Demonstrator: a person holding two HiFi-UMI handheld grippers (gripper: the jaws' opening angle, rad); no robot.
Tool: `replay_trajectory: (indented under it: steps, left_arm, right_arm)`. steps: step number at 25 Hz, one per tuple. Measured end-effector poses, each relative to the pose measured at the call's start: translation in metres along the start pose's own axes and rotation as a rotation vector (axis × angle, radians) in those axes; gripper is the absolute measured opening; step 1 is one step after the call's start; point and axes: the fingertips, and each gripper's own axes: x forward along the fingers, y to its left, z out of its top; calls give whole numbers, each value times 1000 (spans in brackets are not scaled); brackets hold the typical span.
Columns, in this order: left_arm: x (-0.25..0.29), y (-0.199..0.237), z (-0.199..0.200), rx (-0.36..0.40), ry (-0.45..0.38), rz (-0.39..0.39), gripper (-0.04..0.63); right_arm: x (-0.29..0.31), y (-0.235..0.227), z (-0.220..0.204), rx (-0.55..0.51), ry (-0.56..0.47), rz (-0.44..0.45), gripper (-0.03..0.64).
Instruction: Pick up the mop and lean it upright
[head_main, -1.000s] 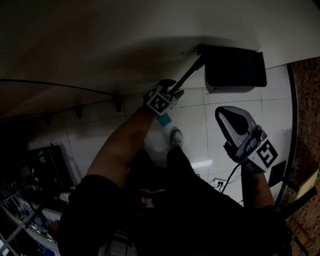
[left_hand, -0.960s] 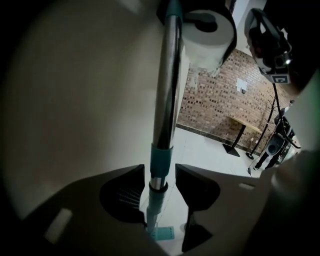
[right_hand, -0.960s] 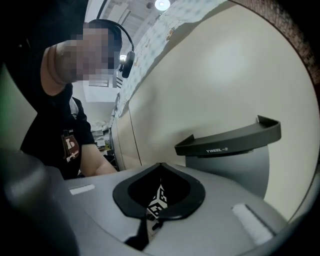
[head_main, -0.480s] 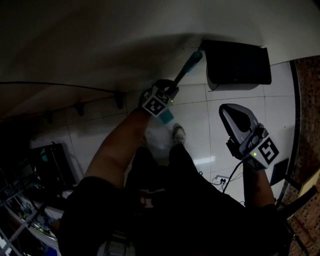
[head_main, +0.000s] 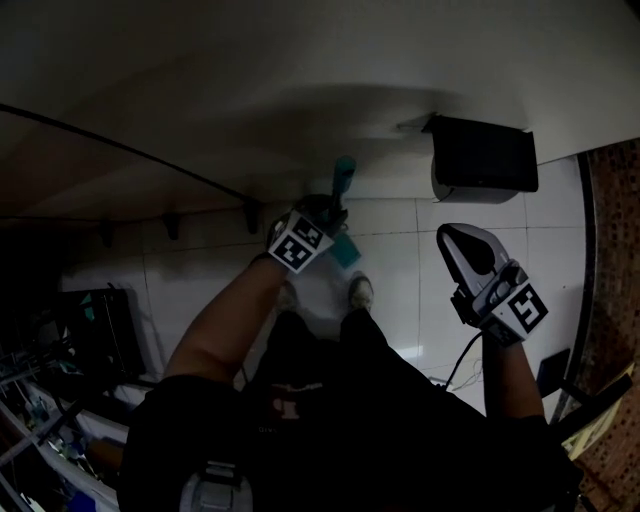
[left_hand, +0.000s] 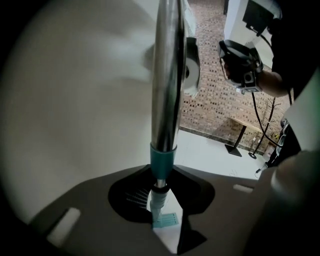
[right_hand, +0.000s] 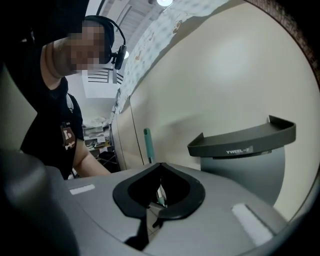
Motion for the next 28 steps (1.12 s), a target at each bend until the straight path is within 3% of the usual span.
replay_trajectory:
  steps: [8,17,23,28]
  left_arm:
    - [-86,-4,76,23,-67,-9,100]
    - [-216,-25,214,65,-193,-47,101]
    - [-310,-41,318,104,-321,-96,101]
    - [-369,-51,377,124,-370,-117,103]
  right_arm:
    - [8,29,39,-48,-36,17,15]
    - [-5,69,105,-95,-121,55,15]
    - [-13,66,135,-141,-145,36,15]
    - [-19,76,155,-163,-176,31,15]
